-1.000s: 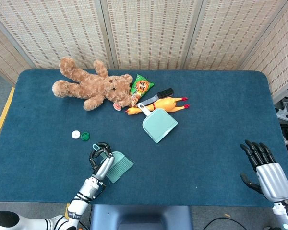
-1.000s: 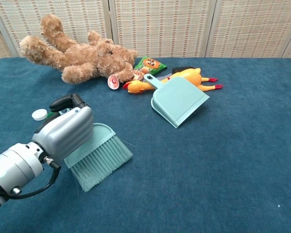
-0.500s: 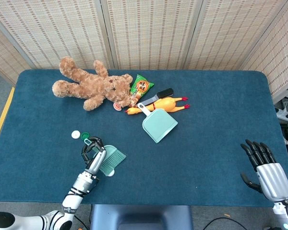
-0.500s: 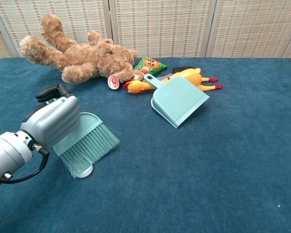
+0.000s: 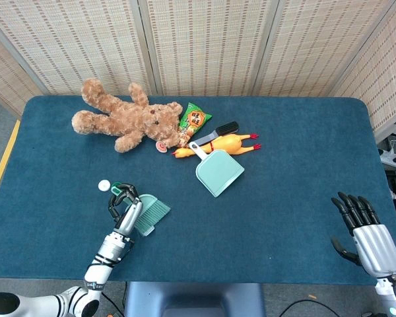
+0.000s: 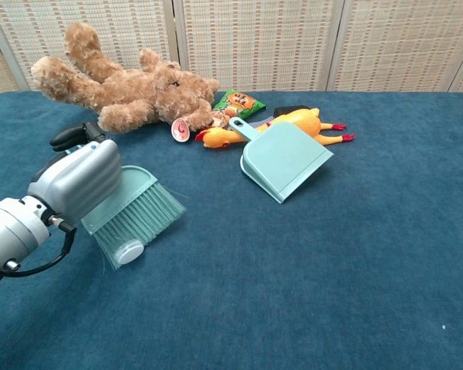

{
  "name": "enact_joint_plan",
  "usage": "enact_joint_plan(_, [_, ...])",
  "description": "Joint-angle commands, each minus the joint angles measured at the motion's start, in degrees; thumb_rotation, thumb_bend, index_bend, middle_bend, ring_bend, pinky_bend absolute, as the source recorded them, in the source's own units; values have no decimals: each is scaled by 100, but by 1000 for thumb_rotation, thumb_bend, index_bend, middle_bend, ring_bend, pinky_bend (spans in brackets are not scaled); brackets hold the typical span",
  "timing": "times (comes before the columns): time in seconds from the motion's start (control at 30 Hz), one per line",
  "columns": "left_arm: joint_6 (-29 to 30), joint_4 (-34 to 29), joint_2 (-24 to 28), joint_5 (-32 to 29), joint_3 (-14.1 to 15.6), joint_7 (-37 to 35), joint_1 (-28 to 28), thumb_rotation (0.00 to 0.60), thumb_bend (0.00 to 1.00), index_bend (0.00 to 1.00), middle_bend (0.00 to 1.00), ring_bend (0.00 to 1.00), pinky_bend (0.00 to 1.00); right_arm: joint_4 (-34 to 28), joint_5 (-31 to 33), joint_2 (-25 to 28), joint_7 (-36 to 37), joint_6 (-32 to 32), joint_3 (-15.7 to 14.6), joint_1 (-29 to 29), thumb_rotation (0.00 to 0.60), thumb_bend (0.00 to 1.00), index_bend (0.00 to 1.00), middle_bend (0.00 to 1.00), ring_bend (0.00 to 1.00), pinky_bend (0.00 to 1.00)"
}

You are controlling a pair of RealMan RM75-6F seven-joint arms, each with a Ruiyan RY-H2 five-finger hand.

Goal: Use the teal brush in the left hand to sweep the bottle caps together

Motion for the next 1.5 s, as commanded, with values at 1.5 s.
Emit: enact_joint_plan(1.5, [50,-1549,44,229,506,416,295,600,550,867,1000,744,824,-36,-102,71,110,129,-26,-56,600,234,0,0,0,0])
